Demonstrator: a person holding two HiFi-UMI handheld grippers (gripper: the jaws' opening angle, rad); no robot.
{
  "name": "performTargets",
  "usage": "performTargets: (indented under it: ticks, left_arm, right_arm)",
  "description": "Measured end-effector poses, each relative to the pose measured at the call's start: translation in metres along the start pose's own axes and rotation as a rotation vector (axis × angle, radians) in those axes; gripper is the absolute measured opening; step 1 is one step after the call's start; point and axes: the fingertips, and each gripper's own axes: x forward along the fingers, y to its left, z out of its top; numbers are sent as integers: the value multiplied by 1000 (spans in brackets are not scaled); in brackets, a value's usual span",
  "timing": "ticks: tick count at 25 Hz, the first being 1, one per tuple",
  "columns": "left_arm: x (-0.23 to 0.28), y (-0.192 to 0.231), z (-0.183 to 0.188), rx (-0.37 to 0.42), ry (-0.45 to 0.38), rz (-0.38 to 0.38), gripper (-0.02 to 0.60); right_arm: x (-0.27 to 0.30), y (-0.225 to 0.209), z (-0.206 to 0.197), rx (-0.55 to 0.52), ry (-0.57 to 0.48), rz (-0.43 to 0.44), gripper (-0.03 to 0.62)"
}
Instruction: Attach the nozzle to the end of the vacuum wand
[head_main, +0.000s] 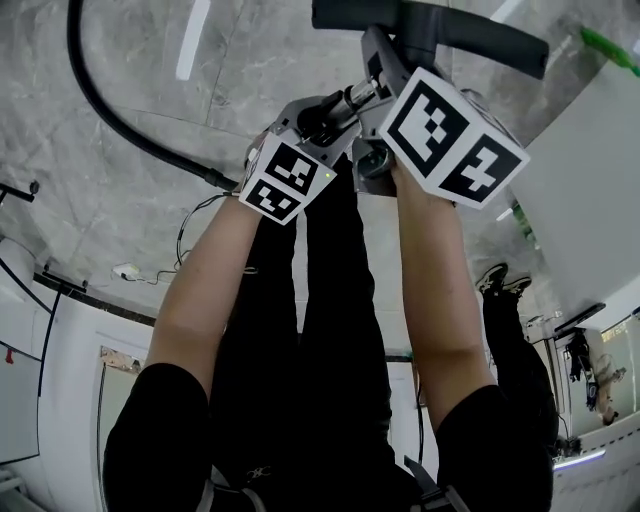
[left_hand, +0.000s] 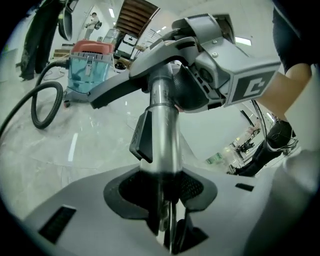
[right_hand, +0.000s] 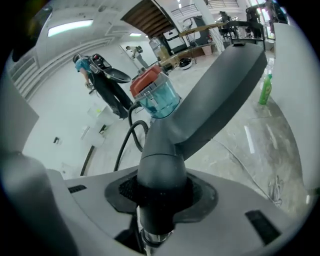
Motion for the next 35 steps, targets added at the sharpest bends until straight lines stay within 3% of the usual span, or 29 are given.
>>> performTargets:
  ticks: [2, 5, 8, 10, 11, 12, 13, 14, 17, 22, 24, 25, 28, 30, 33, 34, 35]
  left_arm:
    - [-3, -3, 0, -13, 14, -59, 156]
    - [3, -18, 9, -67, 15, -212, 156]
    - [12, -32, 20, -103, 21, -370, 156]
    - [7, -38, 21, -94, 48, -482, 155]
    - [2, -40, 20, -91, 61, -521, 153]
    - [-1, -39, 20, -97, 67, -525, 152]
    - [0, -36, 19, -117, 65, -487, 152]
    - [4, -31, 20, -141, 53, -417, 153]
    - [16, -27, 19, -170, -17, -243, 153]
    - [15, -24, 15, -134, -50, -171, 153]
    - [19, -24, 13, -126, -36, -164, 153]
    - [20, -25, 12, -128, -29, -179, 153]
    - [17, -30, 11, -132, 0, -284, 153]
    - [14, -33, 11, -134, 19, -366, 153]
    - [7, -42, 14, -150, 5, -477, 153]
    - [5, -43, 16, -158, -13, -490, 153]
    - [5, -42, 17, -169, -32, -481, 153]
  right_arm:
    - [0, 7, 0, -21, 21, 75, 164]
    - [-3, 7, 8, -7, 32, 250, 164]
    - [-8, 9, 18, -62, 42, 485, 164]
    - [-19, 25, 18, -109, 44, 708, 164]
    - [-25, 35, 16, -123, 42, 805, 164]
    - [-27, 40, 15, -128, 38, 849, 164]
    - [-24, 39, 15, -124, 33, 824, 164]
    - [-17, 32, 17, -114, 32, 746, 164]
    - [-3, -3, 15, -59, 73, 439, 163]
    - [9, -31, 11, 97, 145, 13, 156]
    - [10, -44, 10, 123, 139, -55, 152]
    - [10, -45, 10, 114, 131, -37, 150]
    - [5, -29, 13, 39, 82, 191, 150]
    - [-3, -14, 15, -29, 52, 416, 150]
    - [-28, 14, 14, -121, 43, 860, 149]
    - [-34, 20, 13, -141, 53, 963, 149]
    - [-34, 22, 13, -146, 67, 1008, 147]
